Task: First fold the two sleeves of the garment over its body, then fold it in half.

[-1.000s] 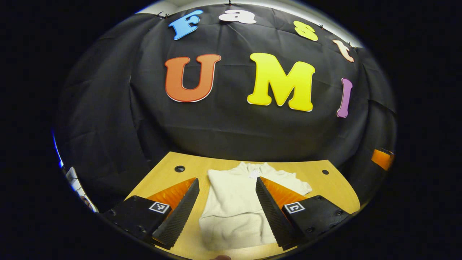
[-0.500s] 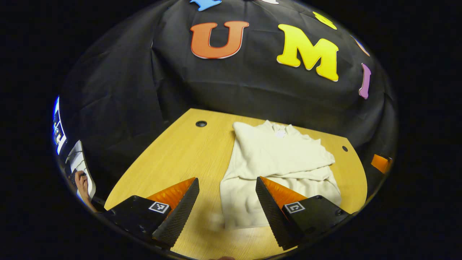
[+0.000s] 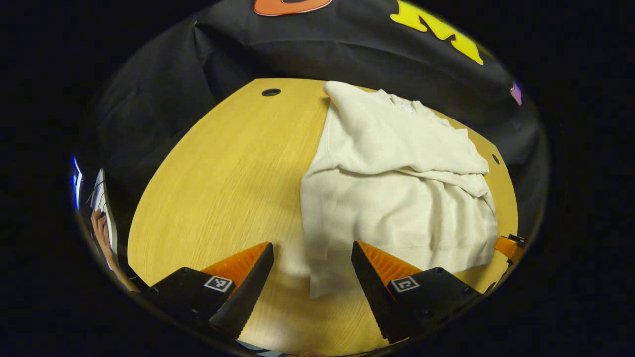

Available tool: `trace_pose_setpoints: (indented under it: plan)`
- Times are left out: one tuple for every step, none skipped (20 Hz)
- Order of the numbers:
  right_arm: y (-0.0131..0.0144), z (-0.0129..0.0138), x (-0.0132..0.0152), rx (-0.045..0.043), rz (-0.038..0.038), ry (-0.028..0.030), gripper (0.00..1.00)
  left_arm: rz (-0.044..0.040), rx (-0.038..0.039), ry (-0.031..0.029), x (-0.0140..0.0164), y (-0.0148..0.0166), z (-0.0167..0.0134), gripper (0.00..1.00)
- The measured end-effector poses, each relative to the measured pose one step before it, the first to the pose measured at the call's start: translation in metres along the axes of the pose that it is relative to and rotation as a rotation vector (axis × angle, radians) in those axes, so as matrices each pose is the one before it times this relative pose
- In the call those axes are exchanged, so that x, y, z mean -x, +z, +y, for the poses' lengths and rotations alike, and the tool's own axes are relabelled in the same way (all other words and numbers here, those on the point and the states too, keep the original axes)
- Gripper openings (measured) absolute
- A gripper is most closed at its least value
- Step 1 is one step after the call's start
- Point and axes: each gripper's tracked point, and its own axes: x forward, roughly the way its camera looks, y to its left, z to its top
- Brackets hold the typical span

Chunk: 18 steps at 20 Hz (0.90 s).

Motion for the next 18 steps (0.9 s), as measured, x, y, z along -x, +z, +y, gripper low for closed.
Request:
trace_pose_setpoints:
  plan:
    - [-0.00773, -0.00539, -0.00912, -0.00701, 0.03018, -0.01716, 0.95, 0.02700, -0.01306, -0.00574, -0.00227, -0.00442, -0.00540, 1.00]
    - [-0.00391, -0.00254, -0.00553, -0.01565, 0.02502, -0.00433, 0.97, 0.02877, -0.01748, 0.00081, -0.00352, -0.00481, -0.00380, 1.00]
    - [-0.00664, -0.00142, -0.00539, -0.00732, 0.03205, -0.00358, 0.97, 0.02676, -0.01874, 0.00797, -0.00396, -0.00416, -0.00111, 1.00]
    - [-0.00149, 0.00401, -0.00258, -0.01259, 0.01981, 0.01517, 0.97, 0.02209, -0.01151, 0.01700, -0.00391, -0.00237, 0.00196, 1.00]
    - [-0.00342, 0.00104, -0.00119, -0.00357, 0.02527, 0.01214, 0.97, 0.03721, -0.00306, 0.00461, -0.00321, -0.00510, 0.00038, 0.99]
    - [-0.00011, 0.00035, 0.00184, -0.01393, 0.01048, 0.00960, 0.94, -0.00366, 0.01187, -0.00507, 0.00141, 0.00339, -0.00064, 0.99]
    - [-0.00084, 0.00205, -0.00258, -0.01192, 0.01503, 0.00399, 0.96, 0.02611, 0.00536, -0.01115, -0.00146, -0.00212, -0.00254, 1.00]
    - [-0.00099, 0.00062, -0.00035, -0.00719, 0.02028, 0.00668, 0.94, 0.00615, 0.00522, -0.00819, 0.00189, 0.00102, -0.00084, 0.98]
    - [-0.00102, 0.00085, 0.00039, -0.00612, 0.01421, 0.00287, 0.94, 0.01654, 0.00298, -0.00700, 0.00075, -0.00102, -0.00089, 0.95]
    - [0.00056, 0.00009, 0.00058, 0.01161, 0.01514, 0.00179, 0.94, 0.00255, 0.00154, -0.00159, 0.00195, 0.00103, -0.00049, 0.95]
    - [-0.00085, 0.00073, -0.00212, 0.01789, 0.01587, 0.00349, 0.94, 0.00636, -0.00204, 0.00081, 0.00111, 0.00020, 0.00004, 0.95]
    - [0.00108, -0.00009, -0.00028, 0.01468, 0.01116, 0.00448, 0.94, 0.00764, -0.00453, -0.00011, 0.00273, 0.00157, -0.00199, 0.96]
    - [0.00059, 0.00132, -0.00024, 0.01136, 0.00861, 0.00786, 0.93, 0.00782, 0.00510, -0.00113, 0.00223, 0.00085, -0.00061, 0.96]
    - [0.00169, 0.00156, 0.00015, 0.01096, 0.00719, 0.00379, 0.87, 0.01170, -0.01004, -0.00513, 0.00250, 0.00084, -0.00084, 0.96]
    - [0.00192, 0.00269, -0.00215, 0.01649, -0.00094, 0.01208, 0.85, 0.00468, -0.00639, -0.00267, 0.00277, 0.00192, -0.00003, 0.96]
    - [0.00125, 0.00454, 0.00127, 0.01607, 0.00646, 0.01982, 0.84, 0.01266, -0.00129, -0.00178, 0.00182, -0.00013, -0.00148, 0.95]
    - [-0.00072, 0.00606, -0.00079, 0.01933, 0.00154, 0.01594, 0.58, 0.01191, -0.00923, -0.00707, 0.00378, 0.00158, -0.00335, 0.93]
    - [0.00056, 0.00674, -0.00152, 0.01538, 0.00788, 0.02800, 0.46, 0.00579, -0.01021, -0.00899, 0.00235, 0.00114, -0.00322, 0.90]
